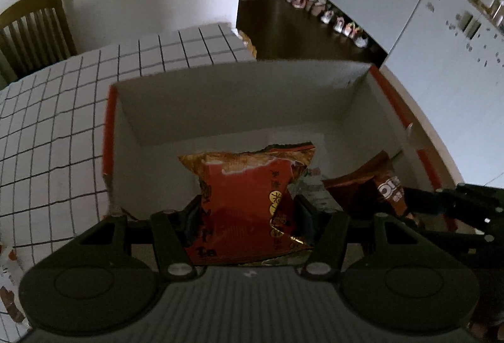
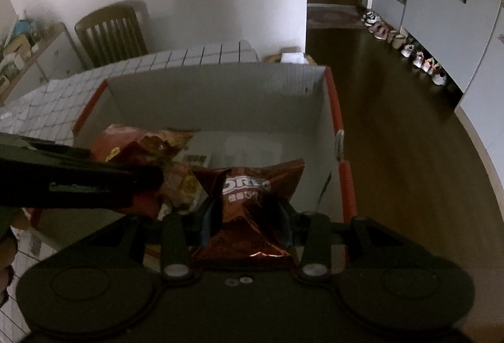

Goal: Organize snacks
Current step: 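Lower both bags into the red shoebox and open both grippers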

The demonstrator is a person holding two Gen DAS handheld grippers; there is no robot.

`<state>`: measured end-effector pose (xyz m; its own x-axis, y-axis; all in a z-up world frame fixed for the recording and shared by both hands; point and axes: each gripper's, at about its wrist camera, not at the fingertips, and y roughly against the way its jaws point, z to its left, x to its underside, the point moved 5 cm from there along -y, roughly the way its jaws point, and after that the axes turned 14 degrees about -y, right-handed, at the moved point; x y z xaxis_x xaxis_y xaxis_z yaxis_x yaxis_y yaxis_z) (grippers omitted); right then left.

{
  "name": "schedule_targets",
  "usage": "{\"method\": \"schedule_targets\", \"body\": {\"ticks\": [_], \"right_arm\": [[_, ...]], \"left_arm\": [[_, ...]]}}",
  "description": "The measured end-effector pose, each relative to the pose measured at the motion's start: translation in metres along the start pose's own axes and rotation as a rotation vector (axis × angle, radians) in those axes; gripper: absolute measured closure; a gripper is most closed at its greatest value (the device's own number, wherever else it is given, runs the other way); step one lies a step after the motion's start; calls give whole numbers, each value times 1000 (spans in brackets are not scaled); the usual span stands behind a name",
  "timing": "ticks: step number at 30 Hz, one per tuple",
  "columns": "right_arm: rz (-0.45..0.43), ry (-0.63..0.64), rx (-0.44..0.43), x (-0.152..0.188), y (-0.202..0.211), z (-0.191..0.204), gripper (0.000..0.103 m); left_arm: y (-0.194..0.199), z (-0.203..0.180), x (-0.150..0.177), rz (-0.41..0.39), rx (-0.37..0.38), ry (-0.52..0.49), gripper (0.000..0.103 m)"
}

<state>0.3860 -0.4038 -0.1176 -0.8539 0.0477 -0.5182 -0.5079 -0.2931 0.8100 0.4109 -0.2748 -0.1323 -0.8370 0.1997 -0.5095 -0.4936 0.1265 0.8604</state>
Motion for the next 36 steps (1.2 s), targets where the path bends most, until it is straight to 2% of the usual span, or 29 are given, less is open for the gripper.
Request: {"method": "schedule_targets", "body": {"ticks": [9, 14, 15, 17, 24, 28, 36], "right_arm": [[36, 27, 0, 4, -11, 0, 63], [33, 37, -3, 2, -7, -2, 59], [32, 31, -6, 2, -5, -3, 58], [28, 22, -14, 0, -2, -5, 56], [-2, 9, -42, -2, 18, -8, 42], [-25, 13, -63, 0, 34, -4, 39], [-73, 24, -103, 5, 65, 9, 27]], "left_arm": [[-25, -5, 11, 79, 3, -28, 43], [-24, -7, 11, 71, 10, -22, 40], [-23, -6, 11, 66, 16, -14, 35], [-17, -6, 11, 50, 28, -4, 31], [12, -7, 16, -6, 34, -7, 30], [35, -6, 21, -50, 35, 2, 30], [81, -7, 30, -132, 5, -13, 30]]}}
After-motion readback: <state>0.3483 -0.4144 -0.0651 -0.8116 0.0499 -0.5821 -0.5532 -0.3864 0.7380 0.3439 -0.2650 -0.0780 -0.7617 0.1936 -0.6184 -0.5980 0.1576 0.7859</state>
